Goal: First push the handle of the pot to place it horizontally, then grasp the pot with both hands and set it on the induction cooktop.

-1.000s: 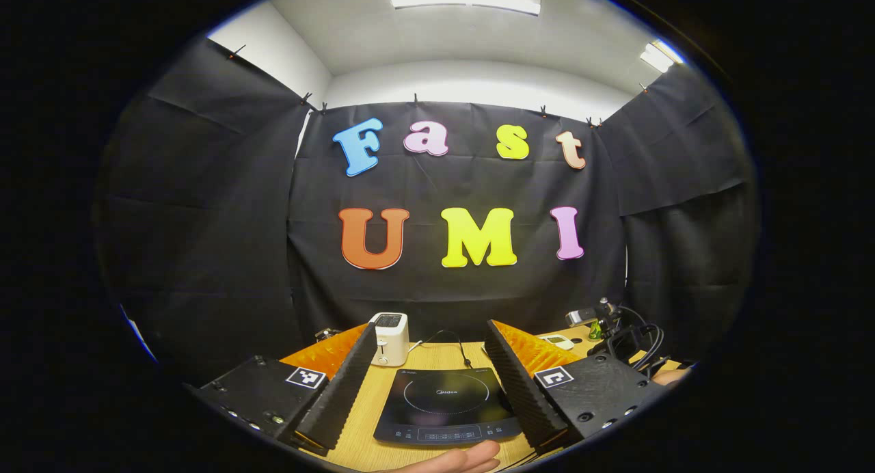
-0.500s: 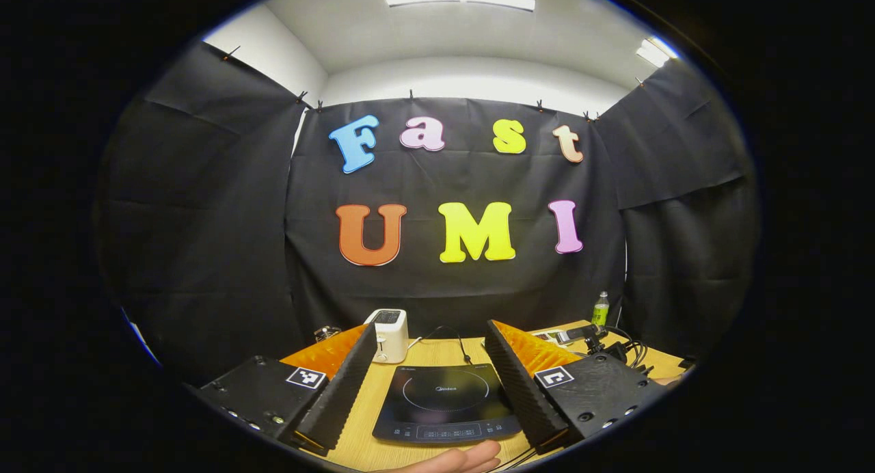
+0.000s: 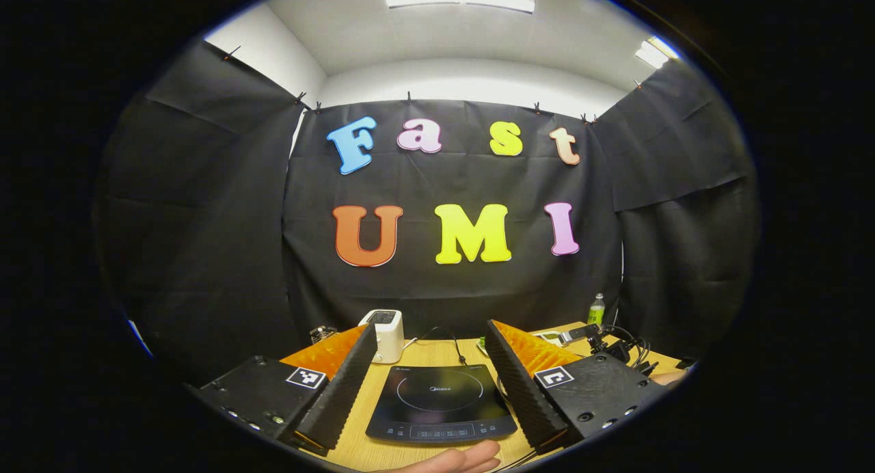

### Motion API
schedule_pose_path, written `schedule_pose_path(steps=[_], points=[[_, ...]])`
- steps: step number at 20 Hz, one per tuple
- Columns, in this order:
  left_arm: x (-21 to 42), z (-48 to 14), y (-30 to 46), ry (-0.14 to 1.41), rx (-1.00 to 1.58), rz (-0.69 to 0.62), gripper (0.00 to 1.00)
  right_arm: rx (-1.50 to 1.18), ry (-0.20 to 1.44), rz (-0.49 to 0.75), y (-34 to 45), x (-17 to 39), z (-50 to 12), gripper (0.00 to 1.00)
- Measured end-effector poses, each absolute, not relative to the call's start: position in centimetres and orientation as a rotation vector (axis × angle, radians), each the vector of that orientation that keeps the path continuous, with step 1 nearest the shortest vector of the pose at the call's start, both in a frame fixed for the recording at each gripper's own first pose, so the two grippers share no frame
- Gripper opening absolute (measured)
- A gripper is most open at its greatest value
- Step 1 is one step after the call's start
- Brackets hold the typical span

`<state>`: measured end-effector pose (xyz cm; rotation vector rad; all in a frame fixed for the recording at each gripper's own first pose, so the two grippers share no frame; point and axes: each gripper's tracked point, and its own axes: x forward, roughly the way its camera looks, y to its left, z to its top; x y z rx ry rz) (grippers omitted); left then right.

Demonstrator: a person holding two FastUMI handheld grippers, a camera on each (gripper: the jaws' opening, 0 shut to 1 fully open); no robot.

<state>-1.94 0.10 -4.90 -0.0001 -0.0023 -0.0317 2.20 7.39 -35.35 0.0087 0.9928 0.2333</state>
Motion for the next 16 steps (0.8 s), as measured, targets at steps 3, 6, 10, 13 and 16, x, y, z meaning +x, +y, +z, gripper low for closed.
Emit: schedule_pose_path(steps=[3, 6, 10, 13, 16], points=[[-2.1, -5.2, 0.0, 0.002, -0.004, -0.032, 0.95, -0.020, 0.993, 0.235, 6.5, 1.9, -35.5, 0.04], [-2.1, -5.4, -0.1, 0.003, 0.001, -0.028, 0.95, -0.056, 0.993, 0.243, 5.6, 1.6, -35.8, 0.04], [-2.1, -5.4, -1.8, 0.008, -0.008, -0.084, 0.95, -0.068, 1.050, 0.229, 4.0, 0.5, -37.0, 0.04], [-2.6, -5.3, -2.2, 0.005, 0.009, -0.094, 0.95, -0.088, 1.050, 0.218, 2.7, 0.3, -37.1, 0.01], [-2.5, -5.2, -2.2, 0.001, 0.010, -0.086, 0.95, -0.102, 1.042, 0.203, 1.3, 0.3, -37.2, 0.00]])
